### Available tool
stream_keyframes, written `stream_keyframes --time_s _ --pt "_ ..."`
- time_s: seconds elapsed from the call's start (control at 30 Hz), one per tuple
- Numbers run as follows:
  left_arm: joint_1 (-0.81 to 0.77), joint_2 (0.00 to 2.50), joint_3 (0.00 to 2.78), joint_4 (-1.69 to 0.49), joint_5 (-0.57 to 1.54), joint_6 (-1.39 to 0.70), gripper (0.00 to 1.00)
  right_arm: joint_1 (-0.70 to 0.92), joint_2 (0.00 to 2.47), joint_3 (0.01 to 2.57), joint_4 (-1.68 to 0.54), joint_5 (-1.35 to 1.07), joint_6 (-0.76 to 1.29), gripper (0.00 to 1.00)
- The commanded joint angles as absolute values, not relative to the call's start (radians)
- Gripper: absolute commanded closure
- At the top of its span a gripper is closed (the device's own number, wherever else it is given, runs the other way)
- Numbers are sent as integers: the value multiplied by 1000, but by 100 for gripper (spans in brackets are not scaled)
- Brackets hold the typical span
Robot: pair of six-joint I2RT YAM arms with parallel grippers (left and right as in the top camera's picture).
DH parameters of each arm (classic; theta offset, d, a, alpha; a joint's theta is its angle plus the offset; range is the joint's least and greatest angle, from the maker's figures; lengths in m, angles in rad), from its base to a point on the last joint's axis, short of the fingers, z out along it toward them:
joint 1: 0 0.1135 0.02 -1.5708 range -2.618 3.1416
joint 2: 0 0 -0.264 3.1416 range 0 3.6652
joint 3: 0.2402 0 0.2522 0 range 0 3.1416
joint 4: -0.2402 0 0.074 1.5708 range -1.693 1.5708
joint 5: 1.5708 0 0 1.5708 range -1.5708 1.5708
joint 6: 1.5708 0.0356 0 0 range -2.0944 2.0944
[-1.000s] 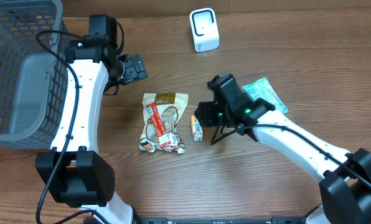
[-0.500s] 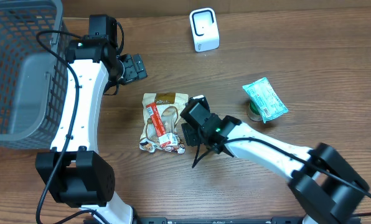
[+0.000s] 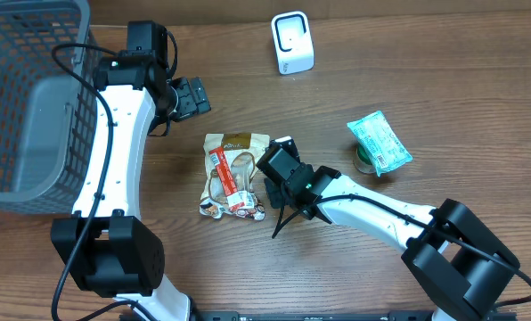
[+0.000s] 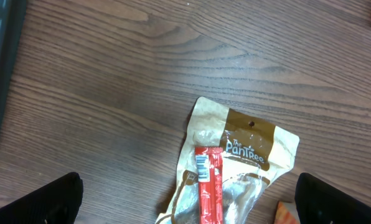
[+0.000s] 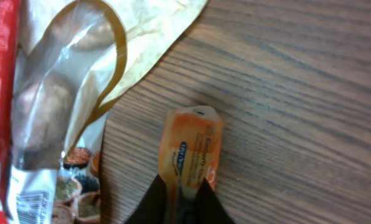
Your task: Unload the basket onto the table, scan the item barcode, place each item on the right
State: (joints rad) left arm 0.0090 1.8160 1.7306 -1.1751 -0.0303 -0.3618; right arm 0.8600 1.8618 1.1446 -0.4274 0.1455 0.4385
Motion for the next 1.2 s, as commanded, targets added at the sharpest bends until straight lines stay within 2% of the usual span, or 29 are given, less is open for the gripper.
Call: stream_keyframes --time_s 0.0,0.03,0.1,0.23,0.27,0.33,0.4,0.5,0.57,0.87,1.03,1.17 --pt "13 1801 1743 -1174 -33 -339 0 865 1865 1158 -415 158 436 45" --pt "13 1801 1743 -1173 -33 -339 1 865 1865 1158 -411 158 436 39" --pt "13 1801 1743 -1174 -33 -340 0 863 1865 1158 -399 162 436 34" --pt "13 1801 1743 -1174 -33 -339 0 863 1865 1158 -365 204 436 34" --pt "13 1801 1743 -1174 -33 -339 0 863 1865 1158 -358 210 436 37" --pt "13 1801 1743 -1174 -33 -339 0 863 1865 1158 -341 210 436 51" --pt "13 1801 1743 -1174 -33 -339 0 863 1865 1158 -328 210 436 52" --pt "13 1801 1743 -1174 -33 -339 0 860 1860 1174 -316 209 427 34" --pt "13 1801 1743 -1174 -33 -339 0 854 1845 1201 -337 209 392 32" --pt "13 1801 1743 -1174 -33 -339 0 759 1729 1388 -613 209 388 31" --pt "12 1801 1743 -1174 -33 -339 0 622 1660 1475 -842 208 347 33" --pt "13 1801 1743 -1174 -33 -339 0 501 1635 1481 -970 200 230 36"
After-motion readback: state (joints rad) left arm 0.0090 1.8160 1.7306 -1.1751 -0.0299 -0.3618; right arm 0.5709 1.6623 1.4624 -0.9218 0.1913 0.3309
